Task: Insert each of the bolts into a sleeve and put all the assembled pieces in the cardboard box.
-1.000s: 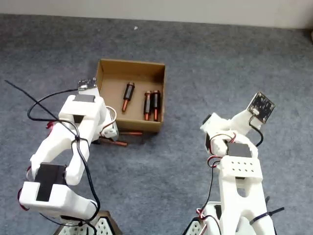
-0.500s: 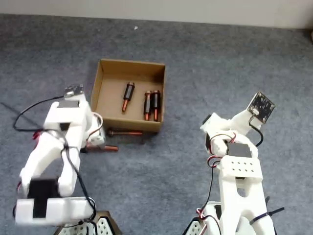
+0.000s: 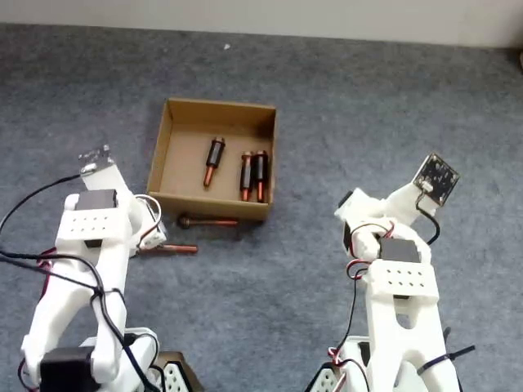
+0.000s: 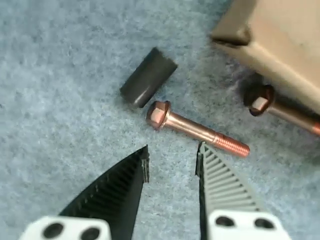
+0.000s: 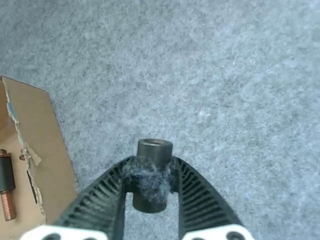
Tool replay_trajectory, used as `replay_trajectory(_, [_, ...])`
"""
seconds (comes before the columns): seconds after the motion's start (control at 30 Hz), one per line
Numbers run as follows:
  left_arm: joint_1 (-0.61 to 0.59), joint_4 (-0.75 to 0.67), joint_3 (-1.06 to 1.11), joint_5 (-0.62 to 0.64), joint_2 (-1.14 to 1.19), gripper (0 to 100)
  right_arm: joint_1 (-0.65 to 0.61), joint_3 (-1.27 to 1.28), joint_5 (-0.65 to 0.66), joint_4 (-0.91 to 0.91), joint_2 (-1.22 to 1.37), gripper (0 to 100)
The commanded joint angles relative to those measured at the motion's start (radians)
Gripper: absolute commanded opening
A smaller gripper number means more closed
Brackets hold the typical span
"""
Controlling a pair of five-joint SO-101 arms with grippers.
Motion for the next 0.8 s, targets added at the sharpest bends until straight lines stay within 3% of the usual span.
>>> replay_trajectory(0.0, [0.035, 0.005, -0.016, 0.193, 0.058, 18, 0.005, -0.012, -0.005, -0.016, -0.007, 0.5])
replay_trajectory(0.1, [0.058, 0.005, -0.031, 0.318, 0.099, 18, 0.005, -0.012, -0.005, -0.016, -0.007, 0.5])
replay_trajectory(0.33, [0.119, 0.002, -0.031, 0.442, 0.150, 18, 0.005, -0.012, -0.005, -0.016, -0.007, 0.5])
replay_trajectory(0.47, [0.114, -0.071, -0.025, 0.543, 0.154, 18, 0.005, -0.012, -0.005, -0.016, -0.007, 0.5])
replay_trajectory(0.77, [0.114, -0.163, -0.027, 0.565, 0.154, 18, 0.005, -0.012, -0.005, -0.016, -0.007, 0.5])
